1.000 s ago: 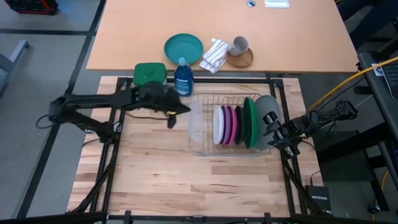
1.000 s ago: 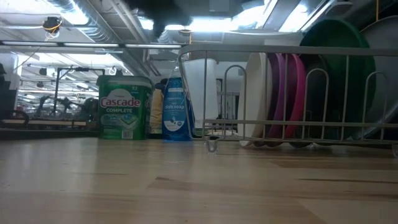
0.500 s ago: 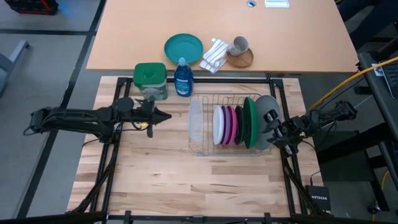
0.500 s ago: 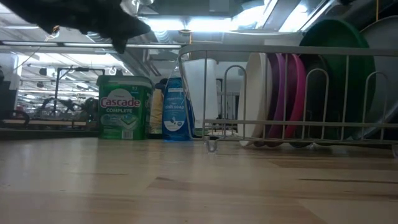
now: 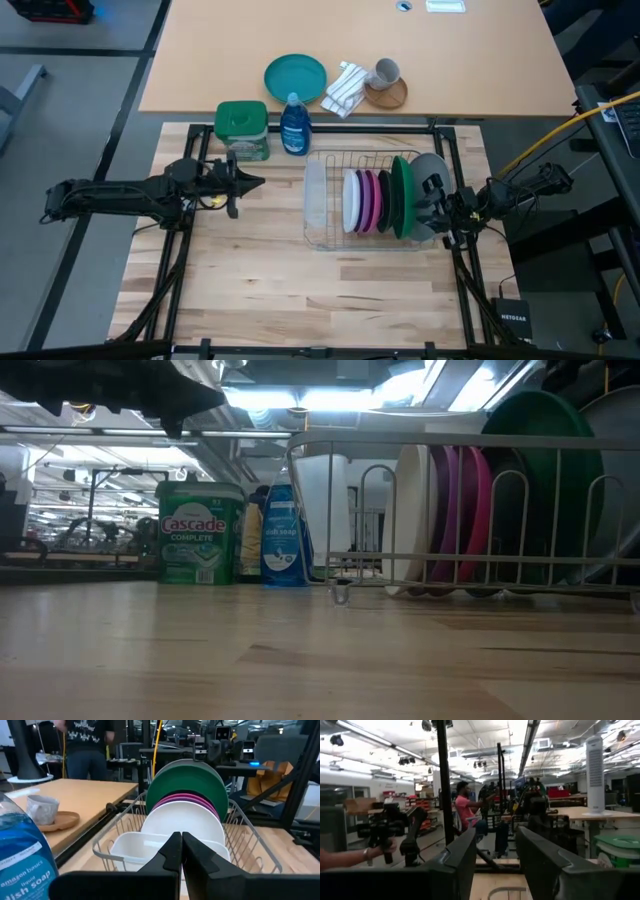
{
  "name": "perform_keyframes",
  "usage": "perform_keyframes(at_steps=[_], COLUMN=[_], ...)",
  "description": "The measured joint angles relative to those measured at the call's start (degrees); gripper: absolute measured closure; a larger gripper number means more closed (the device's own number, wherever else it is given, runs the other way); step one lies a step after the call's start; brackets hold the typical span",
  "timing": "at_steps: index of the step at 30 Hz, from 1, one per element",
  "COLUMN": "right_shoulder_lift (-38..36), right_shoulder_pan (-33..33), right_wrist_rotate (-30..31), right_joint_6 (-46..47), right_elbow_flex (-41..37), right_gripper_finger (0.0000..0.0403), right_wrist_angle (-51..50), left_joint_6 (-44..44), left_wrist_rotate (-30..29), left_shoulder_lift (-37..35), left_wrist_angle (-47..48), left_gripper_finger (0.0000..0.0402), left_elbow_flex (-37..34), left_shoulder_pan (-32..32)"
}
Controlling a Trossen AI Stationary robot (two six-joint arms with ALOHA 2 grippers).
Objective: Sort dishes
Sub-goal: Return to Home Position
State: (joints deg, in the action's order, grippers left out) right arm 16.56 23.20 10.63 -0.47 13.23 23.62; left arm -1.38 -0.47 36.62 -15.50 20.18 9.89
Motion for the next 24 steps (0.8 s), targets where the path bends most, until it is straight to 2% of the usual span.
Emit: perform_keyframes(at_steps=[9, 16, 20, 24], right_shoulder_lift=[0.0, -0.7, -5.0, -12.6], right_shoulder_pan=[0.0, 0.0, 0.0, 0.0], right_wrist_rotate=[-3.2, -3.3, -5.1, -6.7], right_joint_6=[0.0, 0.0, 0.0, 0.0], right_elbow_flex=[0.0, 0.0, 0.0, 0.0], right_gripper_finger=[0.0255, 0.0255, 0.0255, 0.0255], right_wrist_angle=[-2.4, -3.7, -6.0, -11.0], left_joint_6=[4.6, 4.5, 4.6, 6.8], left_wrist_rotate=[-0.4, -4.5, -8.4, -8.9], left_shoulder_lift=[-0.2, -2.2, -4.1, -6.2], left_wrist_angle=[0.4, 2.4, 3.3, 3.3], left_gripper_finger=[0.04, 0.04, 0.04, 0.04], left_elbow_flex=[0.0, 0.0, 0.0, 0.0], left_shoulder_pan=[0.0, 0.0, 0.0, 0.0])
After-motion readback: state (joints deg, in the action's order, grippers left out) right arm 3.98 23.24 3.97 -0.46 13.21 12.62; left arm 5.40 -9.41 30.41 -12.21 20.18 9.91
